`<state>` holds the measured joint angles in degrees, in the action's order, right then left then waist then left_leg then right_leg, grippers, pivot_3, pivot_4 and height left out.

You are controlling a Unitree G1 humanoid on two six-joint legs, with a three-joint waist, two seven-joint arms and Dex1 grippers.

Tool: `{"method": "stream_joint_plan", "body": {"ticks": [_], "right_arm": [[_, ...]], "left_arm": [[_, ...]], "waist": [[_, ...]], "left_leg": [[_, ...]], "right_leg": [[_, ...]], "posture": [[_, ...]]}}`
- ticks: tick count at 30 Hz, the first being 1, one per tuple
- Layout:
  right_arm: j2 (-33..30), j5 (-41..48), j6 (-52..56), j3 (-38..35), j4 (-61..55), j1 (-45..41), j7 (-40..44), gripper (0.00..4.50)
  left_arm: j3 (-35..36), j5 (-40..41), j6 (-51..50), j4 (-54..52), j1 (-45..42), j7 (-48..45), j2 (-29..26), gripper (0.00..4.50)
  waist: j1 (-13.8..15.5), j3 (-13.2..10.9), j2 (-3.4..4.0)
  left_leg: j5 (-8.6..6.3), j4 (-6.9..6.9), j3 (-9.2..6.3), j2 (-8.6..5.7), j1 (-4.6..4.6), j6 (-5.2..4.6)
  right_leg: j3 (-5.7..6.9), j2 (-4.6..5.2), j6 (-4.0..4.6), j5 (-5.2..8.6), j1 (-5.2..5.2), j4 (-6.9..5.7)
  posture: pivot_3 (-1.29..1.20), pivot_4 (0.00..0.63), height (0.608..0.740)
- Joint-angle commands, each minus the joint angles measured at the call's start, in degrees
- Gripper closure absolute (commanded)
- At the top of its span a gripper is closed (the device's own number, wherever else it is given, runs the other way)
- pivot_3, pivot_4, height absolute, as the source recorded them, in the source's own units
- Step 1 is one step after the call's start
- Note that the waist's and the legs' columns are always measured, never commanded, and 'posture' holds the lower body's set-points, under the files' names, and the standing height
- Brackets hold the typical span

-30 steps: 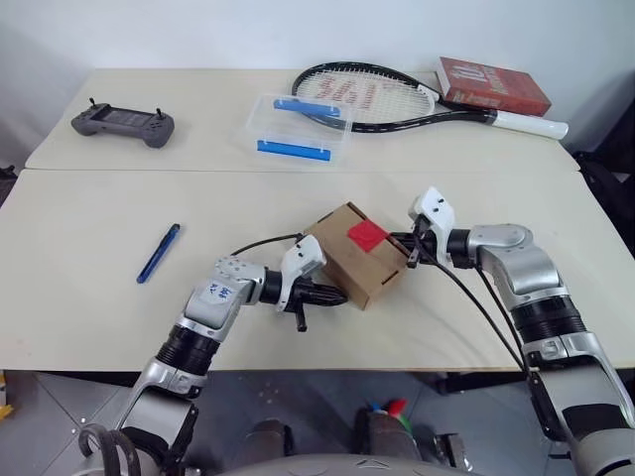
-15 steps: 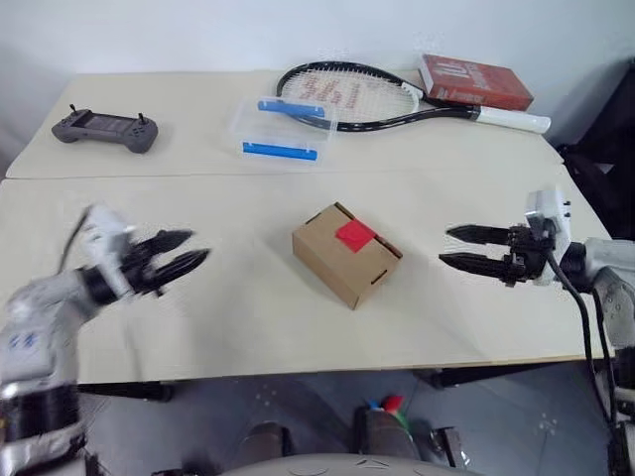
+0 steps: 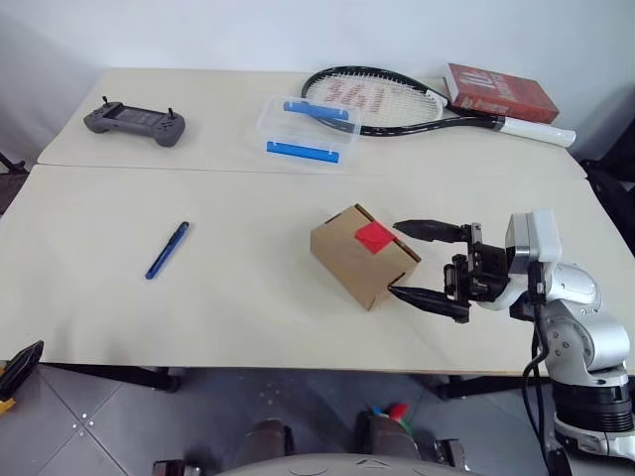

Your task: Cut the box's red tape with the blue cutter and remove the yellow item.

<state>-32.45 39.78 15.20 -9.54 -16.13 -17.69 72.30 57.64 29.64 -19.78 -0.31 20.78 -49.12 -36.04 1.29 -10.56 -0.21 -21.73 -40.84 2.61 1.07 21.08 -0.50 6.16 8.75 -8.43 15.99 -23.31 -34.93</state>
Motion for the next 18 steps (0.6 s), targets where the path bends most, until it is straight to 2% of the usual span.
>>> {"method": "stream_joint_plan", "body": {"ticks": [1, 5, 7, 8, 12, 18], "right_arm": [[-4.3, 1.7, -1.5, -3.2, -0.6, 0.8, 4.0, 0.0], [-10.4, 2.5, -0.8, -7.3, 2.6, 2.4, 7.0, 0.0], [-11.4, 2.7, -1.0, -7.9, 2.6, 3.2, 7.0, 0.0], [-11.5, 2.9, -0.7, -7.9, 2.1, 3.7, 6.7, 0.0], [-10.7, 3.3, -0.9, -7.5, -1.5, 6.0, 4.8, 0.0], [-10.3, 3.6, -1.1, -8.7, -4.9, 8.8, 1.7, 0.0]], "left_arm": [[-6.1, 2.8, -3.8, -9.3, -5.7, 4.6, -2.2, 0.02], [-20.0, -3.4, -13.1, -10.7, -18.0, 16.1, -5.0, 0.02], [-23.9, -4.4, -16.8, -9.5, -21.9, 19.0, -5.3, 0.02], [-25.1, -4.0, -19.1, -8.4, -23.6, 19.9, -5.1, 0.02], [-30.2, -8.4, -15.6, -1.0, -27.8, 22.2, -4.7, 0.02], [-31.7, -9.3, -16.5, 3.7, -28.3, 22.5, -5.2, 0.02]], "waist": [[0.3, 0.0, 0.07], [0.4, 0.0, 0.1], [-0.2, 0.0, 0.08], [-0.7, 0.0, 0.07], [-2.0, 0.0, 0.07], [-1.4, 0.0, 0.04]], "left_leg": [[0.0, -0.01, -0.01, -0.02, 0.0, 0.0], [0.03, -0.13, -0.15, -0.22, -0.01, -0.03], [0.02, -0.1, -0.12, -0.22, -0.04, -0.03], [0.0, -0.06, -0.06, -0.2, -0.08, 0.01], [-0.03, 0.28, 0.35, -0.1, -0.18, 0.09], [-0.02, 0.29, 0.9, -0.1, -0.17, 0.09]], "right_leg": [[0.0, 0.0, 0.0, 0.0, 0.01, -0.02], [0.0, -0.04, 0.02, -0.02, 0.15, -0.04], [0.01, -0.09, -0.01, -0.04, 0.18, -0.03], [0.01, -0.12, -0.01, -0.04, 0.15, -0.04], [0.0, -0.21, 0.0, -0.03, -0.11, -0.1], [0.01, -0.18, -0.01, -0.03, -0.14, -0.01]], "posture": [[0.0, 0.15, 0.74], [0.0, 0.15, 0.74], [0.0, 0.15, 0.74], [0.0, 0.15, 0.74], [0.0, 0.15, 0.74], [0.0, 0.15, 0.74]]}}
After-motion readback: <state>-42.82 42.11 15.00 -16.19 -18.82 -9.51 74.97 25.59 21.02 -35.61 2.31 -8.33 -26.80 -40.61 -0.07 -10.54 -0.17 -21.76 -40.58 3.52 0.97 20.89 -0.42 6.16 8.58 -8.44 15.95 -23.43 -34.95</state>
